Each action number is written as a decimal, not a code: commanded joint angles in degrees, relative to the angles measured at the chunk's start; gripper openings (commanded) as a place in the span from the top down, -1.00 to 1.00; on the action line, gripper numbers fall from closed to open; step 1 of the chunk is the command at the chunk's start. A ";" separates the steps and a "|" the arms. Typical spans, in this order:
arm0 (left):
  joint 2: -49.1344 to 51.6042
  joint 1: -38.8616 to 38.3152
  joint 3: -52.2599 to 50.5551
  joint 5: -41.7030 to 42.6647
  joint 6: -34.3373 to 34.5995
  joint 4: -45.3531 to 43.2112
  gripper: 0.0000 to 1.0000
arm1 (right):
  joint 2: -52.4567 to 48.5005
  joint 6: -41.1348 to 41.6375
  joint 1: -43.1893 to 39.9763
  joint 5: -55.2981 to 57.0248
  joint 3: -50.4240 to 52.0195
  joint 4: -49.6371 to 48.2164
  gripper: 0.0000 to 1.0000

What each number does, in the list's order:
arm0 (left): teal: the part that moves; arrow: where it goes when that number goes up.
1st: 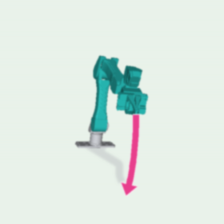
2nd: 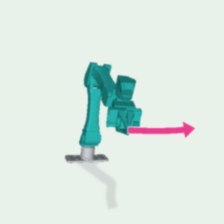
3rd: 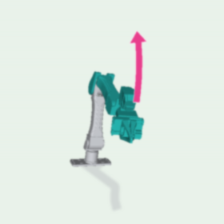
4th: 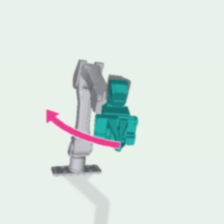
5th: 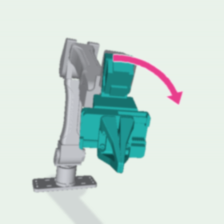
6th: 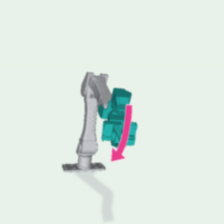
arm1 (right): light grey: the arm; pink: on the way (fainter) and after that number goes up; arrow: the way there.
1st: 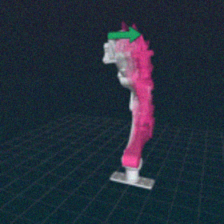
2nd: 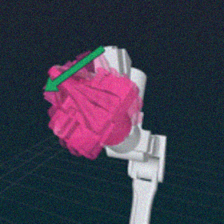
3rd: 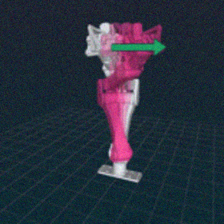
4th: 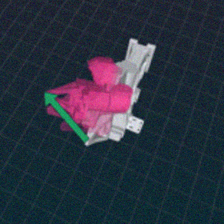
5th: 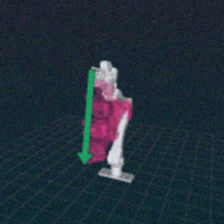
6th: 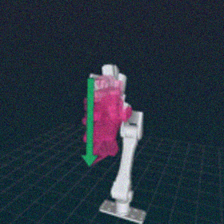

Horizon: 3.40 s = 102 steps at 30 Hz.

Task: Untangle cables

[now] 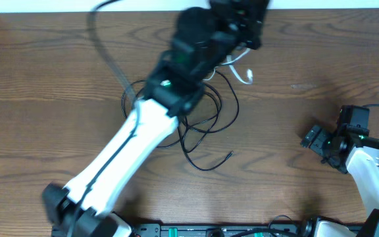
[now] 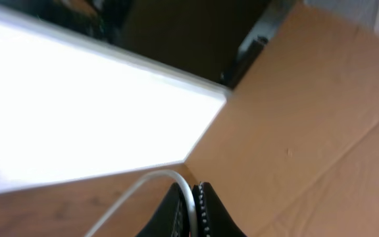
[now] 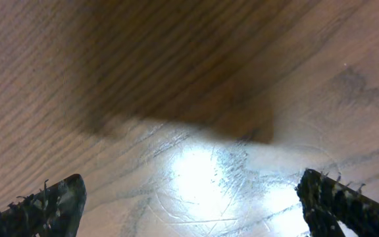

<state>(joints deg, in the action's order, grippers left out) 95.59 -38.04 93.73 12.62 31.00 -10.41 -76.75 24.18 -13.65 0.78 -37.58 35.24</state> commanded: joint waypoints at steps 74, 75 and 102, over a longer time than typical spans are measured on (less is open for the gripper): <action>2.89 11.65 0.24 -11.63 -3.34 71.69 -0.87 | 0.83 -22.03 10.40 -36.87 -9.42 -0.96 -0.99; 2.89 12.17 0.24 -11.63 -3.34 72.19 -0.87 | 0.83 -21.88 12.07 -35.67 -10.84 -0.33 -0.98; 2.89 13.07 0.24 -11.65 -3.34 72.52 -0.99 | -10.08 -11.39 23.04 -0.24 -14.86 0.37 0.81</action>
<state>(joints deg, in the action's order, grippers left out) 98.94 -25.12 93.60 1.34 28.25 61.71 -86.65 8.82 11.68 -1.08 -52.73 34.96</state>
